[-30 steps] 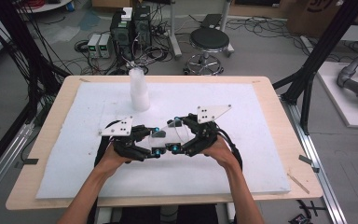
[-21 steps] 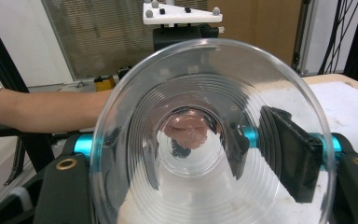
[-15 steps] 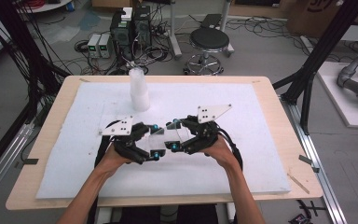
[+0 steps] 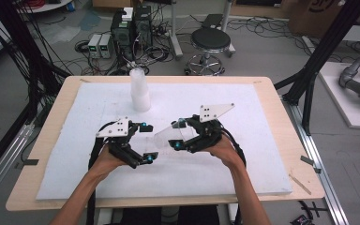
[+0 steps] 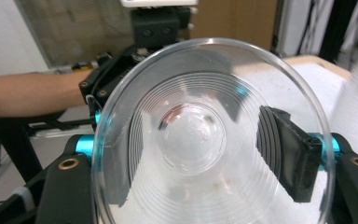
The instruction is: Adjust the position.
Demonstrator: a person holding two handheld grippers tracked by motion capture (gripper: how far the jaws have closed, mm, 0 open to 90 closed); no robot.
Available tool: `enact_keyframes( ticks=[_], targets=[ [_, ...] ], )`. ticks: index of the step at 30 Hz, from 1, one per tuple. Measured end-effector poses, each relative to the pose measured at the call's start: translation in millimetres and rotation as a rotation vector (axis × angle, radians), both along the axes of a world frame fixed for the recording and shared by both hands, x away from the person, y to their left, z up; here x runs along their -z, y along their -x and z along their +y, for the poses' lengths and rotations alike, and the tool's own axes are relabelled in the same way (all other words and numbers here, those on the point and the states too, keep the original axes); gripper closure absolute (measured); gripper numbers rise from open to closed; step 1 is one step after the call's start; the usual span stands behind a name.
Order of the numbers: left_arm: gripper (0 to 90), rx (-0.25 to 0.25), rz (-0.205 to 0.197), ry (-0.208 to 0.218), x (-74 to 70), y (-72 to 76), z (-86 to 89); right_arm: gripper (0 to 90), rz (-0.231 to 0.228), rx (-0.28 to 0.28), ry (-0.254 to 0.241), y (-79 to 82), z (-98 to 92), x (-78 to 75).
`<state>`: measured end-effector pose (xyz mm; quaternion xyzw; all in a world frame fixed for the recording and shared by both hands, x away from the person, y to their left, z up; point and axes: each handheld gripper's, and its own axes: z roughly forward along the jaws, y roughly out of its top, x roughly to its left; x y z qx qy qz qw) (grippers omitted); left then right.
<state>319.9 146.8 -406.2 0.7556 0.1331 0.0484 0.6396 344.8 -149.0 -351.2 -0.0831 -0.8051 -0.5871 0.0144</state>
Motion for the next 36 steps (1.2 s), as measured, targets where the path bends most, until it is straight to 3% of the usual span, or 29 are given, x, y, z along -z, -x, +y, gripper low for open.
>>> enact_keyframes(
  ticks=[4,8,16,24,28,31,36],
  targets=[
    [1.7,-0.055,0.022,-0.028,7.3,2.3,12.6,32.1,0.019,0.036,0.041,-3.8,-4.7,-3.2],
    [1.7,-0.179,0.027,-0.045,16.7,6.7,29.1,32.4,0.033,0.086,0.117,-7.3,-7.1,-7.2],
    [1.7,-0.340,0.056,-0.094,32.2,16.2,55.2,32.9,0.067,0.217,0.300,-19.9,-6.6,-14.2],
    [1.8,-0.500,0.063,-0.116,48.0,25.9,70.6,33.1,0.075,0.295,0.461,-28.6,-0.7,-18.1],
    [1.8,-0.533,0.069,-0.096,53.3,27.8,75.9,33.2,0.080,0.330,0.510,-32.4,2.0,-18.9],
    [1.8,-0.530,0.067,-0.090,55.3,28.1,78.3,33.2,0.080,0.342,0.537,-33.2,4.1,-18.3],
    [1.8,-0.540,0.070,-0.070,58.5,27.4,82.1,33.3,0.084,0.355,0.544,-34.2,5.1,-17.3]
  ],
)
